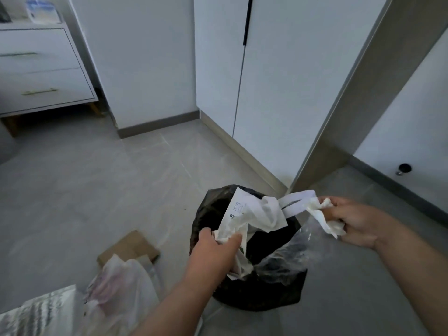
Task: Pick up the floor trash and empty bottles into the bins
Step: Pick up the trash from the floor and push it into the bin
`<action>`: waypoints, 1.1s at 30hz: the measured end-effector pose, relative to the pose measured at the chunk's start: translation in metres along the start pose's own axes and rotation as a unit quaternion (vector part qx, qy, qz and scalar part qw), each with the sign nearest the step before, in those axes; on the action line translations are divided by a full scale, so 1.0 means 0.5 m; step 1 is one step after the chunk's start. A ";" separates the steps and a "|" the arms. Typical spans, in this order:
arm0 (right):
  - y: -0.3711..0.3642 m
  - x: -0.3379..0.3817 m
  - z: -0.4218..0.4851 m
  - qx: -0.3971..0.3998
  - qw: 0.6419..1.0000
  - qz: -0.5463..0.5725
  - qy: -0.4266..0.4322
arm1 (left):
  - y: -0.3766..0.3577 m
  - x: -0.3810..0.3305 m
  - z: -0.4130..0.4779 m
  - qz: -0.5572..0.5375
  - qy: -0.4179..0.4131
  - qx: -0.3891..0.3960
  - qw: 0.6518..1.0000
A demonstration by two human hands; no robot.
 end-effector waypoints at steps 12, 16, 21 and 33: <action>-0.147 0.008 0.078 -0.098 0.959 -0.226 0.137 | 0.025 0.057 0.016 0.315 -0.235 0.058 0.918; -0.226 -0.095 0.142 -0.029 0.883 -0.450 0.127 | 0.020 0.084 0.021 0.284 -0.250 0.078 0.922; -0.261 -0.245 0.225 0.021 0.758 -0.651 0.030 | 0.021 0.099 0.034 0.249 -0.262 0.066 0.930; -0.295 -0.113 0.133 -0.026 0.799 -0.542 0.260 | 0.044 0.118 0.024 0.210 -0.279 0.083 0.933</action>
Point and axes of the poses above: each hand's wrist, its own z-axis towards the middle knuckle, its own y-axis out of the back of the hand, x = y × z, the point moved 8 cm from there along z, towards the middle knuckle, and after that the axes turned 5 degrees about -x, right-handed, at the moved point
